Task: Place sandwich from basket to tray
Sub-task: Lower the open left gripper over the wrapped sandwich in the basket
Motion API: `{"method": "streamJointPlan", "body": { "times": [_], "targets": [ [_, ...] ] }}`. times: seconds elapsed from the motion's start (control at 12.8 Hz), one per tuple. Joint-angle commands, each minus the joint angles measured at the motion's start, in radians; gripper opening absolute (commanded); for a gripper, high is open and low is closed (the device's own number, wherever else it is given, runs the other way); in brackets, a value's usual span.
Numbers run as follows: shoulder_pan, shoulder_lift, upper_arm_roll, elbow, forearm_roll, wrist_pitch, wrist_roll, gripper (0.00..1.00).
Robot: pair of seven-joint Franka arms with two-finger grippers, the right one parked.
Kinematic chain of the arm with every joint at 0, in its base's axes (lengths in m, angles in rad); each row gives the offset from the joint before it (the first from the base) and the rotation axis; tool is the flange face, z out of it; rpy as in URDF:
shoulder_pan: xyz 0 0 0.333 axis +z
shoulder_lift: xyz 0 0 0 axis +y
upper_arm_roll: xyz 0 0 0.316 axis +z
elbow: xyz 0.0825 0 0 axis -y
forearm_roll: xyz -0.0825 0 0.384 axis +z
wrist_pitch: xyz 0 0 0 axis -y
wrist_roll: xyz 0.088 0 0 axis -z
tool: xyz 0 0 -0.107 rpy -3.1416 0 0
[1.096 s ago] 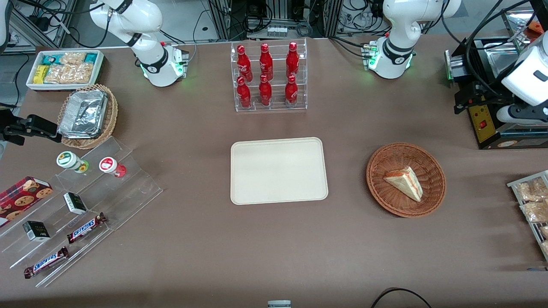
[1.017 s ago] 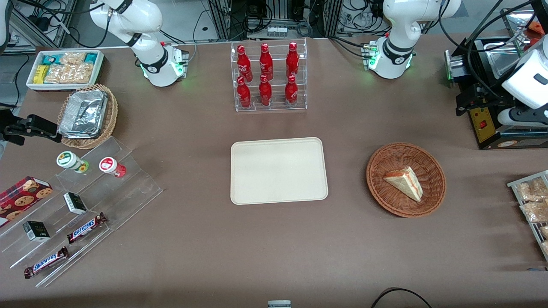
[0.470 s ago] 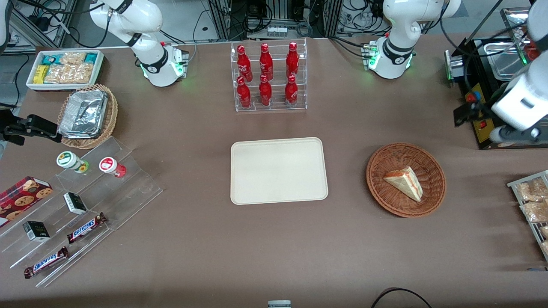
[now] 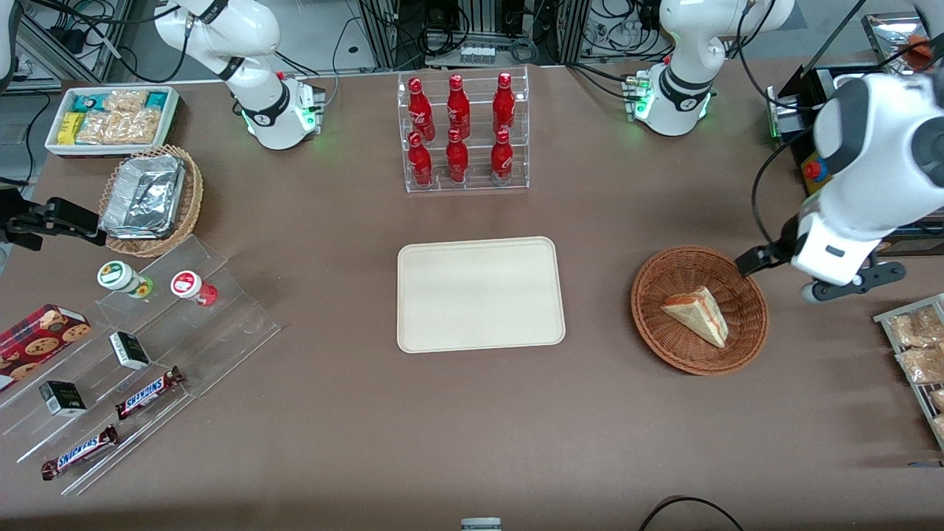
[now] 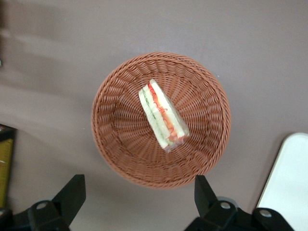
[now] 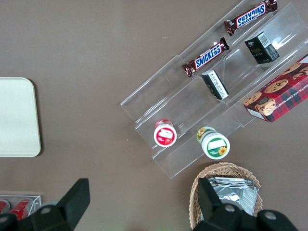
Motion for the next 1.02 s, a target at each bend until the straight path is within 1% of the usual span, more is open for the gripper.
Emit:
{"method": "streamJointPlan", "body": {
  "times": [0.0,0.08,0.31,0.55,0.94],
  "targets": [
    [-0.004,-0.012,0.0,-0.124,-0.006,0.161,-0.224,1.0],
    [-0.007,0.007,-0.002,-0.155,-0.005,0.217,-0.297,1.0],
    [-0.006,0.02,-0.002,-0.267,-0.005,0.366,-0.406,1.0],
    [-0.009,0.082,-0.002,-0.274,-0.035,0.46,-0.464,1.0],
    [-0.026,0.151,-0.004,-0.285,-0.039,0.569,-0.503,1.0]
  ]
}}
